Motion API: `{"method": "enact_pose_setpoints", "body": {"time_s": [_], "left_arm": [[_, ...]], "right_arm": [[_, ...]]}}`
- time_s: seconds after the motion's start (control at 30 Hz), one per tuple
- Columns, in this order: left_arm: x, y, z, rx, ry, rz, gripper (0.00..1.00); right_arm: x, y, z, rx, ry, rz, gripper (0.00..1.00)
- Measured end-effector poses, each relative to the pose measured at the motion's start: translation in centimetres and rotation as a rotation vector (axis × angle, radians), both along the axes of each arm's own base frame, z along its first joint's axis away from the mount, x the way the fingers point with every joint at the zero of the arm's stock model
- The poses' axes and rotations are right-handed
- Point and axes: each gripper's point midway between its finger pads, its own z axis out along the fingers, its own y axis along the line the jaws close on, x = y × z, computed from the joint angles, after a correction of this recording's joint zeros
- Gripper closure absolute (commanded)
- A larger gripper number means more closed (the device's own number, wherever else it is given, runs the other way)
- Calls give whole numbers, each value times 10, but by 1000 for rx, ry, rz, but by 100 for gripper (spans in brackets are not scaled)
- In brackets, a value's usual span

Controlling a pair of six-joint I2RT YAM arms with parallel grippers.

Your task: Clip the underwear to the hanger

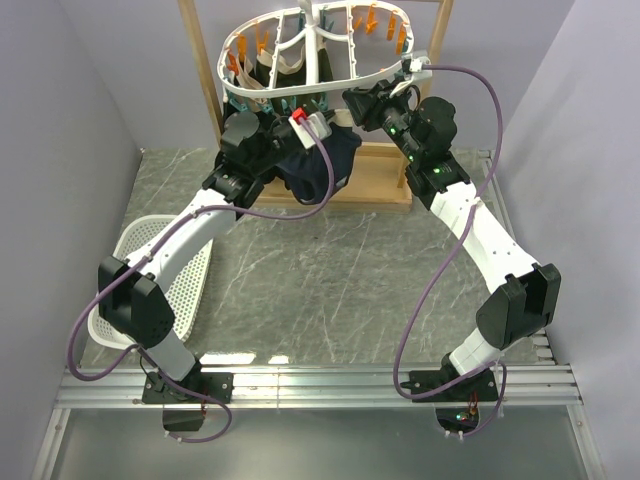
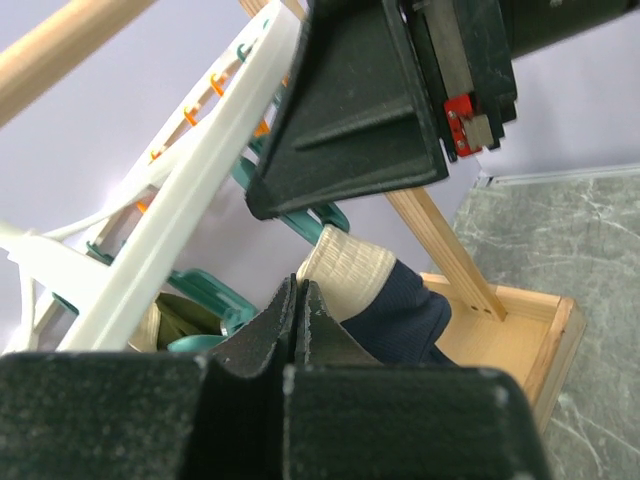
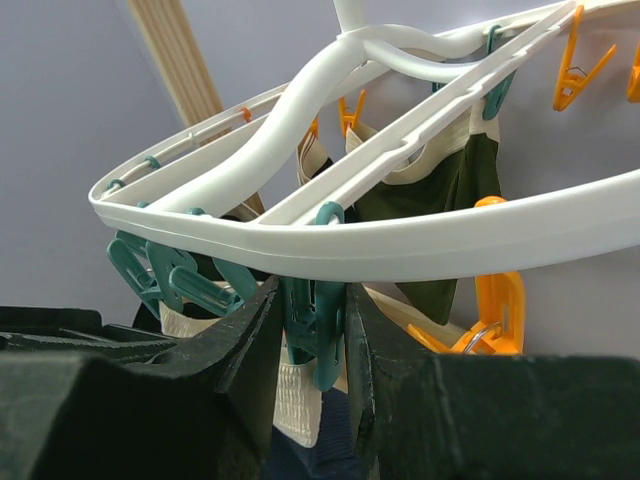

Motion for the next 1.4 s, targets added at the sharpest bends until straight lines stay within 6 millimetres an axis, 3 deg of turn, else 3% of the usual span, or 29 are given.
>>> {"method": "enact_pose_setpoints", "body": {"time_s": [0.67, 1.4], "left_arm": [[0, -7, 10, -35, -11, 1, 100], [7, 1, 24, -90, -40, 63, 100]], "right_arm": [[-1, 1, 0, 7, 5, 5, 100], [-1, 0, 5, -2, 5, 3, 100]]}}
